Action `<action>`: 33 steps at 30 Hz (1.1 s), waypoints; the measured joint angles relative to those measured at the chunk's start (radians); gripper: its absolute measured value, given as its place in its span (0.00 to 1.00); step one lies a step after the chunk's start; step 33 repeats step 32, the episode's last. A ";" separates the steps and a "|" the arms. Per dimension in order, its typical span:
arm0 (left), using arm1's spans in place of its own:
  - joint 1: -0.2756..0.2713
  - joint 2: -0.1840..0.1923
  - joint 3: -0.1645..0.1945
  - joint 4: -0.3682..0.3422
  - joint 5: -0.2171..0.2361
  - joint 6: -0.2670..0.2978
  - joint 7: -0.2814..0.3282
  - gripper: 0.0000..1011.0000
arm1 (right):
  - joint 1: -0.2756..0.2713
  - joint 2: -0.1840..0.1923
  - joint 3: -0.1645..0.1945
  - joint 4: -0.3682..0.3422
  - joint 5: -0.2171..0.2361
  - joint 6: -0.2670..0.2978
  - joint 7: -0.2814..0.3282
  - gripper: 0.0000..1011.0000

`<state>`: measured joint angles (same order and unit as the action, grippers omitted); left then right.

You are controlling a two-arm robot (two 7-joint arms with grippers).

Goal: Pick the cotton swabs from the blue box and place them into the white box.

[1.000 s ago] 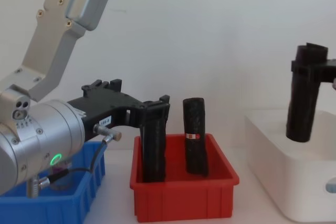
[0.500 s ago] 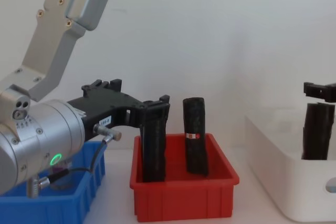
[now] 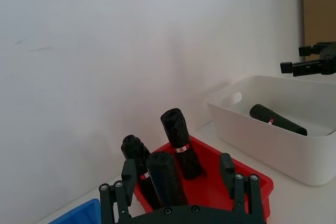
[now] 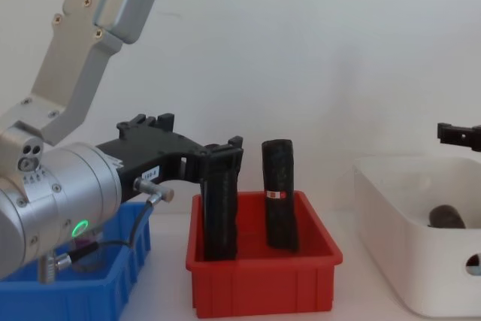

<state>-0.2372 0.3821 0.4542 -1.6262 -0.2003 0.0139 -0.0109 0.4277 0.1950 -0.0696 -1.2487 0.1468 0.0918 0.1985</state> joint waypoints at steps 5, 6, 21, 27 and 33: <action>0.000 0.000 0.000 0.000 0.000 0.000 0.000 0.99 | -0.001 0.001 0.001 0.002 0.001 -0.003 0.000 0.99; 0.000 0.000 0.000 0.000 0.000 0.000 0.000 0.99 | -0.001 0.001 0.001 0.002 0.001 -0.003 0.000 0.99; 0.000 0.000 0.000 0.000 0.000 0.000 0.000 0.99 | -0.002 0.003 0.003 0.004 0.002 -0.006 0.000 0.99; 0.000 0.000 0.000 0.000 0.000 0.000 0.000 0.99 | -0.002 0.003 0.003 0.005 0.003 -0.007 0.000 0.99; 0.000 0.000 0.000 0.000 0.000 0.000 0.000 0.99 | -0.002 0.003 0.003 0.005 0.003 -0.008 0.000 0.99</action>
